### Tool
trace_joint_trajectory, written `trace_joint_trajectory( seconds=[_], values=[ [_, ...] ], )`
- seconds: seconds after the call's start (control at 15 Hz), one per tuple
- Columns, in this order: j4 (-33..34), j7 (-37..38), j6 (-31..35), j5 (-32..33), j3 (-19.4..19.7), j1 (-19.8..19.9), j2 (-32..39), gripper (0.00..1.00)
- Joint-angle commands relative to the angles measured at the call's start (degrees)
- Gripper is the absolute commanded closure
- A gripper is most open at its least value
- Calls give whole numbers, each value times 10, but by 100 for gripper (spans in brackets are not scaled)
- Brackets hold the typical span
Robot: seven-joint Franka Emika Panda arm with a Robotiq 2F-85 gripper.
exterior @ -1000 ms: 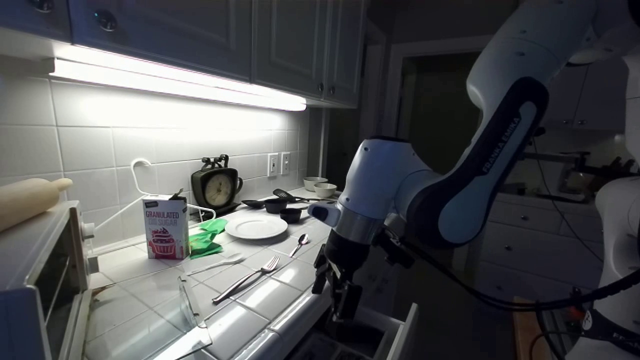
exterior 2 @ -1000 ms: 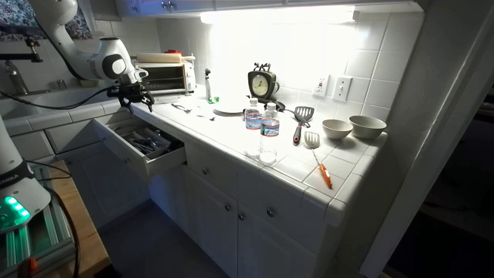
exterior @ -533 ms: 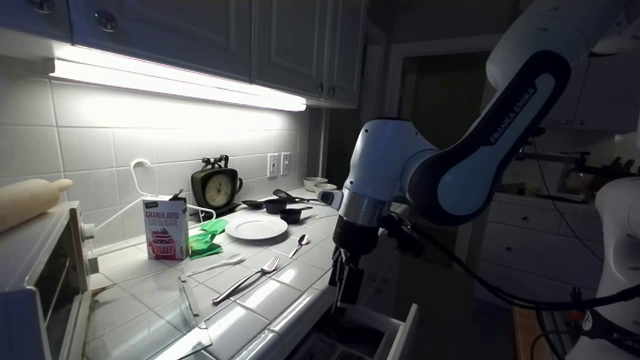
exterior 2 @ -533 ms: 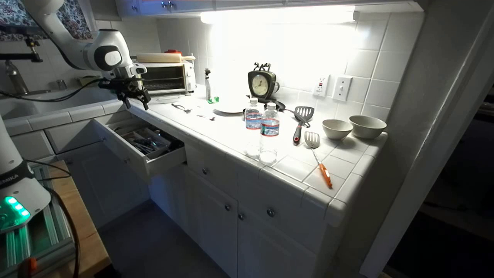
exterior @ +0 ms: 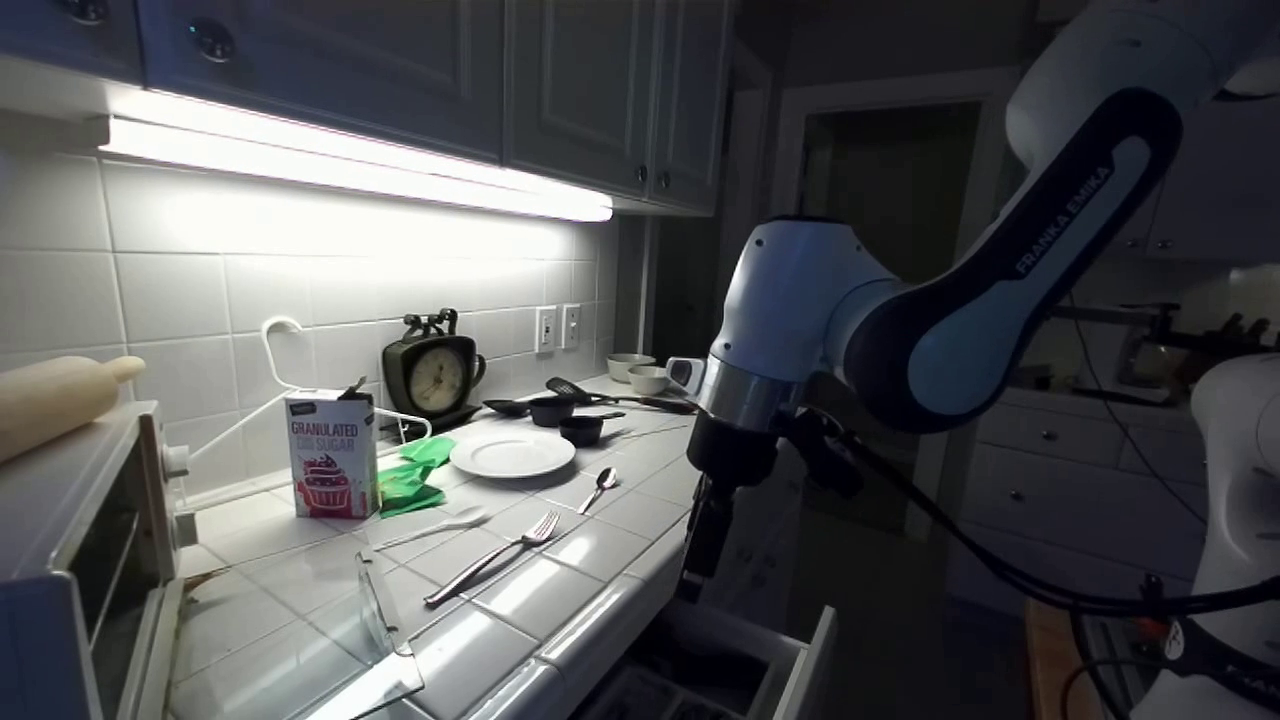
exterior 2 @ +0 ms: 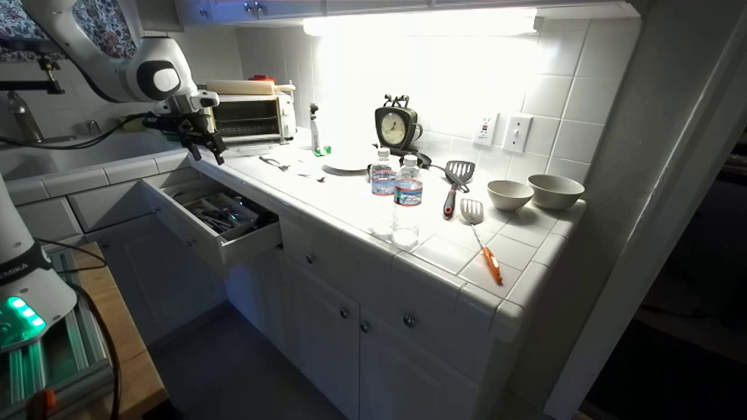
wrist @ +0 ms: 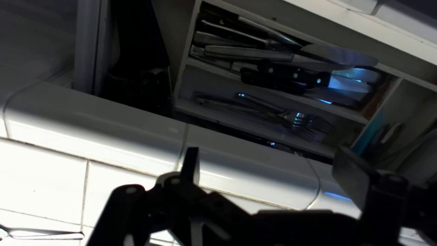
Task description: Put the fork inside the drawer
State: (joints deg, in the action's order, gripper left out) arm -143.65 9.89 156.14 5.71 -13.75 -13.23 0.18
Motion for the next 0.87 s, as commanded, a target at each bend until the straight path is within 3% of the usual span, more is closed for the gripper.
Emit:
trace_joint_trajectory(
  seconds=[0.0, 0.8],
  values=[
    [-21, 51, -27, 15, 0, -1, -36, 0],
    [-5, 59, -31, -1, -1, 1, -28, 0]
  ],
)
